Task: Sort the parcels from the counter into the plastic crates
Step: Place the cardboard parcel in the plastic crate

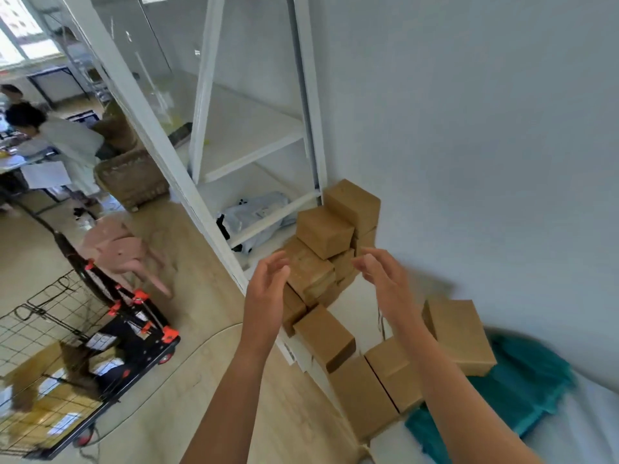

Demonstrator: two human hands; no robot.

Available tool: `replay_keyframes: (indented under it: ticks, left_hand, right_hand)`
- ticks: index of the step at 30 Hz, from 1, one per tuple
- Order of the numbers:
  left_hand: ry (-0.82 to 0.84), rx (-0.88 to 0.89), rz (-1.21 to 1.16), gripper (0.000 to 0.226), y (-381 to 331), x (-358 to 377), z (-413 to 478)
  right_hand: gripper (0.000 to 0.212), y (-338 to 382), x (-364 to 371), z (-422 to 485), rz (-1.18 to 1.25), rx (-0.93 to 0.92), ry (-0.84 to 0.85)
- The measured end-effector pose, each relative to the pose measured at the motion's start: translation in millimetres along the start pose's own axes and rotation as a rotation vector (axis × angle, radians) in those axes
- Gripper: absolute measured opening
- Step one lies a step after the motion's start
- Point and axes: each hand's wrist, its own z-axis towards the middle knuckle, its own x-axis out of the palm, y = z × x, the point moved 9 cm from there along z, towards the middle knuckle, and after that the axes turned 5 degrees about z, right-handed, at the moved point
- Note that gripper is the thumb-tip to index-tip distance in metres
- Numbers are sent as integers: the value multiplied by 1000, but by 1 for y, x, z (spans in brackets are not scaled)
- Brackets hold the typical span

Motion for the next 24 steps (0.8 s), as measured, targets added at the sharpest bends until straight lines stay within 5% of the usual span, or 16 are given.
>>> replay_keyframes:
  ticks: [14, 19, 24]
  left_hand:
    - [240, -319, 482, 62, 125, 29, 187]
    - [371, -363, 551, 78, 171, 40, 247]
    - [556, -329, 664, 52, 184, 53, 279]
  right_hand:
    - [61, -145, 83, 80, 58, 660, -65]
    - [60, -160, 118, 87, -31, 813, -90]
    - [54, -176, 145, 98, -27, 869, -210]
